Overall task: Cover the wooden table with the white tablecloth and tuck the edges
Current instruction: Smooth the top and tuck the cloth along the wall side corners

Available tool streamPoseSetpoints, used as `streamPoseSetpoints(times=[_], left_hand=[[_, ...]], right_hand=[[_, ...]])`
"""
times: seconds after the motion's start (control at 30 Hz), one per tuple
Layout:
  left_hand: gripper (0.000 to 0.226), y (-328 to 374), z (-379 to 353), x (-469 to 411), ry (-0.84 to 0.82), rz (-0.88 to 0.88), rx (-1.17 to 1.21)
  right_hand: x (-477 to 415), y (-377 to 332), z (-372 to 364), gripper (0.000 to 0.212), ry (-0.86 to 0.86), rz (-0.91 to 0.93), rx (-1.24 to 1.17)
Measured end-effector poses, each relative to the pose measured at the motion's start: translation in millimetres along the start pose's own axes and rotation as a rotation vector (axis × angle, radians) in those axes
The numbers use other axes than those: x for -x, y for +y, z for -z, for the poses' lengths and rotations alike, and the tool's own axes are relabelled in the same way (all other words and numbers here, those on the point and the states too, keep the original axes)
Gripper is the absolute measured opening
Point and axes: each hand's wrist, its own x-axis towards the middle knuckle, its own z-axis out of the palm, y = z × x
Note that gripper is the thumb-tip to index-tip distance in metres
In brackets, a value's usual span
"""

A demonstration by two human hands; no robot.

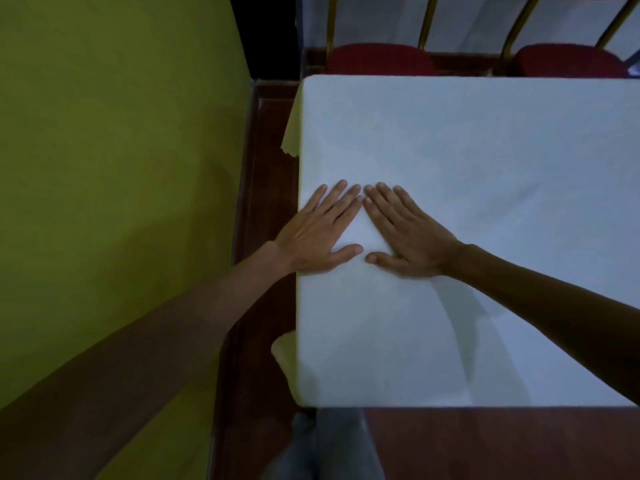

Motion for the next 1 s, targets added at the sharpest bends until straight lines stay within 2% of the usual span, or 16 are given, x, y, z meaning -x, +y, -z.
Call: streamPoseSetpoints(times=[0.23,0.43,0.63,0.73,0.83,0.9,1.0], left_hand=[[0.09,67.4,-7.7,76.4,-0.027,0.038,0.002],[0.082,127.4,-14.8,126.2,-0.022,0.091,0.038],[0.083,157.8,-23.9,146.0,-0.02,0.149,0.066],[0.085,162.3,-23.8,132.1,-0.016,0.214,0.069],[0.083,162.4,-24.4,108.5,0.01,0.234,0.073],[0.082,159.9,-25.8,86.5,0.028,0.271,0.092],[0.082,155.3,-27.2,45.5,0.041,0.328,0.115]], right_hand=[[59.5,-81.1,-8.3,0.1,-0.031,-0.034,-0.02],[109.8,-145.8,-31.0,0.086,0.038,-0.101,-0.037],[136.2,-162.5,-41.9,0.082,0.096,-0.067,-0.059],[137.8,-134.7,-40.4,0.081,0.1,-0.082,-0.061],[143.8,-68.6,-36.2,0.077,0.065,-0.178,-0.091],[149.8,-4.3,-31.9,0.077,0.089,-0.296,-0.09],[160.6,77.7,-20.4,0.079,0.081,-0.618,-0.151]])
